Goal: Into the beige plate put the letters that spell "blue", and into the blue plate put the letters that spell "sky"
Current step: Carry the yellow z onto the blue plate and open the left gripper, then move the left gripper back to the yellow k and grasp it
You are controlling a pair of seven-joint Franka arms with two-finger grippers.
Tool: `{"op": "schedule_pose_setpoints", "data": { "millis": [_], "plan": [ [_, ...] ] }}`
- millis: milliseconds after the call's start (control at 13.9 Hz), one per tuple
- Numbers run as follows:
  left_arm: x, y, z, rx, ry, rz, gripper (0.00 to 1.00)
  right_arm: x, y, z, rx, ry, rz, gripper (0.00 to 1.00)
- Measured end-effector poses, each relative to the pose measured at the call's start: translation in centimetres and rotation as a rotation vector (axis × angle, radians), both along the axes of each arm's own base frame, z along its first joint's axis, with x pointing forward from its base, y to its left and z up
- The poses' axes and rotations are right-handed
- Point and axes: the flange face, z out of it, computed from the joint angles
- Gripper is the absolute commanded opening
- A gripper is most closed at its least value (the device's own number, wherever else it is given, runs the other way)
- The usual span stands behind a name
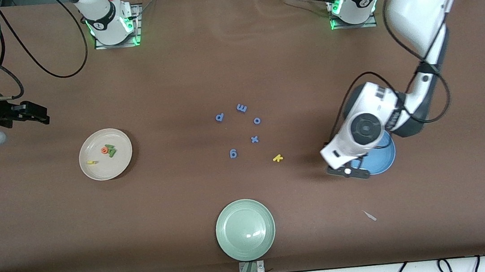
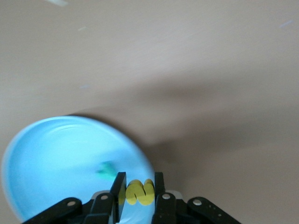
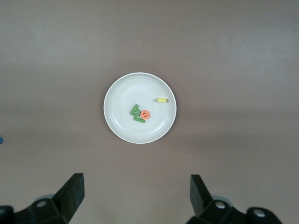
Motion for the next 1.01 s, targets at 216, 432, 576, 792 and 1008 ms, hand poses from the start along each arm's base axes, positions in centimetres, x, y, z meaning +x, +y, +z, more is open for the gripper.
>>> {"op": "schedule_pose_setpoints", "data": {
  "millis": [216, 432, 576, 792, 1008],
  "plan": [
    [-0.8, 4.5, -1.5, 0.003, 0.052, -0.008, 1.0, 0.0, 0.0, 0.0, 0.0, 0.001, 0.0, 1.0],
    [-1.3, 3.0, -0.1, 0.001, 0.039, -0.033, 1.0, 0.0, 0.0, -0.1, 0.0, 0.001, 0.0, 1.0],
    [-1.6, 0.2, 2.3, -0.01, 0.003, -0.036, 1.0, 0.0, 0.0, -0.1, 0.0, 0.001, 0.0, 1.0],
    [-2.5, -5.5, 4.7, -0.048, -0.038, 0.012, 1.0, 0.0, 0.0, -0.1, 0.0, 0.001, 0.001, 1.0],
    [-3.4, -12.2, 5.1, -0.087, -0.075, -0.079, 1.0, 0.0, 0.1, -0.1, 0.0, 0.001, 0.001, 1.0]
  ]
}}
